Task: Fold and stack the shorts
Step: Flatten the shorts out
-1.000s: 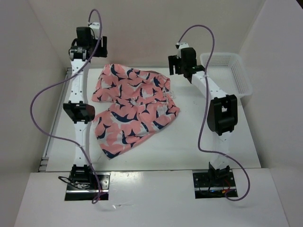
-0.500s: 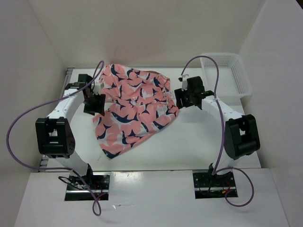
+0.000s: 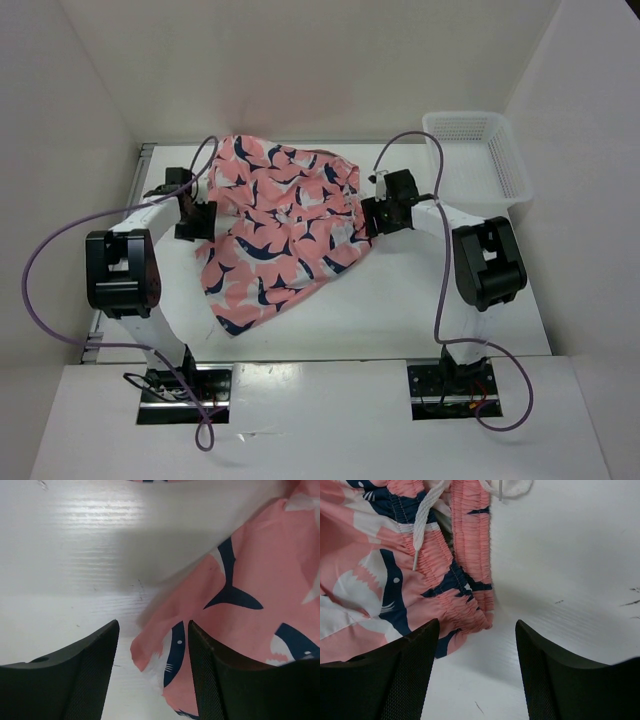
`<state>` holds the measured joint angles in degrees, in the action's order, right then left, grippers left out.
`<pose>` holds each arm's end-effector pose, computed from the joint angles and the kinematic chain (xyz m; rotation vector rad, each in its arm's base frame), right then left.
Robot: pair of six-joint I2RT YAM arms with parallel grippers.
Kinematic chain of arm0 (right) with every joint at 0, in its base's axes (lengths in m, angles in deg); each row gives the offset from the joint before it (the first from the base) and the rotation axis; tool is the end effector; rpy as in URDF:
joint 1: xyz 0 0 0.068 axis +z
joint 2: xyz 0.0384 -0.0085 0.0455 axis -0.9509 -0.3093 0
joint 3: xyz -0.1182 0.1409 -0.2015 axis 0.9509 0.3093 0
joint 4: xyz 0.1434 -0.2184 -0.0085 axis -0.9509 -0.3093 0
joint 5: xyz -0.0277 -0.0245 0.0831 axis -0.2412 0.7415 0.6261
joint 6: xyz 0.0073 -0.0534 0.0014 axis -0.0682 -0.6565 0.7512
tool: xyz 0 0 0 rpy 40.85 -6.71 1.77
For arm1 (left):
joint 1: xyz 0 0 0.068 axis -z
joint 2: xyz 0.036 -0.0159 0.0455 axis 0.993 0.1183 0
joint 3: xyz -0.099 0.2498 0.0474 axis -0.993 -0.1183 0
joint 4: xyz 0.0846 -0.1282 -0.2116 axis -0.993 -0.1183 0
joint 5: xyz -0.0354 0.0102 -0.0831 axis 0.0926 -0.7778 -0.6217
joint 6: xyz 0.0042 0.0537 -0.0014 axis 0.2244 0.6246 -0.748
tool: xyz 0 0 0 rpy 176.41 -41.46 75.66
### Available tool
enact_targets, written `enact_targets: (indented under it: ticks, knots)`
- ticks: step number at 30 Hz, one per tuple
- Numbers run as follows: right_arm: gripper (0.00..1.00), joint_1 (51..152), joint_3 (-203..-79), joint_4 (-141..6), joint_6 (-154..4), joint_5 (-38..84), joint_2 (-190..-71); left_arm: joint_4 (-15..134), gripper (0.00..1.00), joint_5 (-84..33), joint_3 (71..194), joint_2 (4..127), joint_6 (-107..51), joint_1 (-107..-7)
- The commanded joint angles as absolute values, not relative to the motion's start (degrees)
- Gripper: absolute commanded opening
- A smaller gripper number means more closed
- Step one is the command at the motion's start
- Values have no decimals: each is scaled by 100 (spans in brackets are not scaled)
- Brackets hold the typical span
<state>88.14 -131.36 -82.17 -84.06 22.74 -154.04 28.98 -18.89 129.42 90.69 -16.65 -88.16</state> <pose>0.3631 0.1098 0.1763 -0.4548 2.4733 0.2566 0.3623 0.0304 0.1980 -0.1087 2.6279 -0.0091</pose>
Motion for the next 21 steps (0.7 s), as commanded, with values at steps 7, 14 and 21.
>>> enact_targets:
  ticks: [7, 14, 21]
  knots:
    - [40, 9034, -13566, -7914, -8219, 2573, -15803, 2628, 40, -2252, 12699, 9547, -1644, -8795]
    - [0, 9035, -13005, -8203, -8569, 2205, -15216, 2652, 7, -1964, 13181, 9899, -1644, -8795]
    - [0, 8842, -11783, -8977, -9484, 2415, -14030, 2830, 6, -1401, 15035, 10646, -1644, -8848]
